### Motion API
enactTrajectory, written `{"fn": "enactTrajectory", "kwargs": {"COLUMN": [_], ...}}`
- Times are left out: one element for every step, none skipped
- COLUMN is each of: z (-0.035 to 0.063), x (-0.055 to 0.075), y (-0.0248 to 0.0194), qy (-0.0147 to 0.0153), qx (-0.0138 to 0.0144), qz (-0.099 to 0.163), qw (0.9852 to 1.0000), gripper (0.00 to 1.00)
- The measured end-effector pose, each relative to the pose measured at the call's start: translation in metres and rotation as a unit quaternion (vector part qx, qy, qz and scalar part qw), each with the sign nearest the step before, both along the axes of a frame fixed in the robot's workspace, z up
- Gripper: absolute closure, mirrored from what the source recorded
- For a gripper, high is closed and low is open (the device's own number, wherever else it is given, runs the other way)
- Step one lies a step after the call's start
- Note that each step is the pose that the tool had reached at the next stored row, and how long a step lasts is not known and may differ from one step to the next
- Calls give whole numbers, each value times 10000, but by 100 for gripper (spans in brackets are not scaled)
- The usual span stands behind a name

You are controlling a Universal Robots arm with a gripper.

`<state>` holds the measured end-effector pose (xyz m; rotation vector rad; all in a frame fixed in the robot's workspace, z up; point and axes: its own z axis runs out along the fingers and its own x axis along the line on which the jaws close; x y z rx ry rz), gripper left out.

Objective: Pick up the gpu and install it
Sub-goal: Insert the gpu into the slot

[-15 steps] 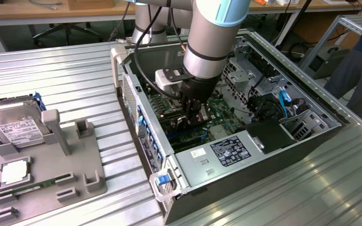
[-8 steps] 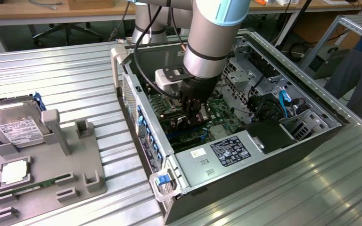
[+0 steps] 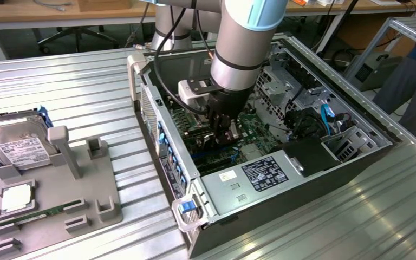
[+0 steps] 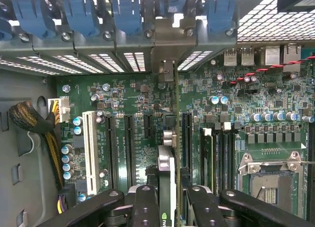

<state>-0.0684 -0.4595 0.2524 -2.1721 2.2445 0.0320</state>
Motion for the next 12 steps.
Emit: {"fn": "enactTrajectory", "kwargs": {"z": [0, 0, 0, 0, 0, 0, 0, 0, 0, 0, 0, 0], "x": [0, 0, 0, 0, 0, 0, 0, 0, 0, 0, 0, 0], "y": [0, 0, 0, 0, 0, 0, 0, 0, 0, 0, 0, 0], "qy": [0, 0, 0, 0, 0, 0, 0, 0, 0, 0, 0, 0], "qx": [0, 0, 0, 0, 0, 0, 0, 0, 0, 0, 0, 0], "qz": [0, 0, 0, 0, 0, 0, 0, 0, 0, 0, 0, 0], "qw": [10000, 10000, 10000, 10000, 10000, 10000, 10000, 10000, 10000, 10000, 10000, 10000], "gripper": [73, 73, 73, 73, 73, 73, 73, 73, 73, 73, 73, 73]}}
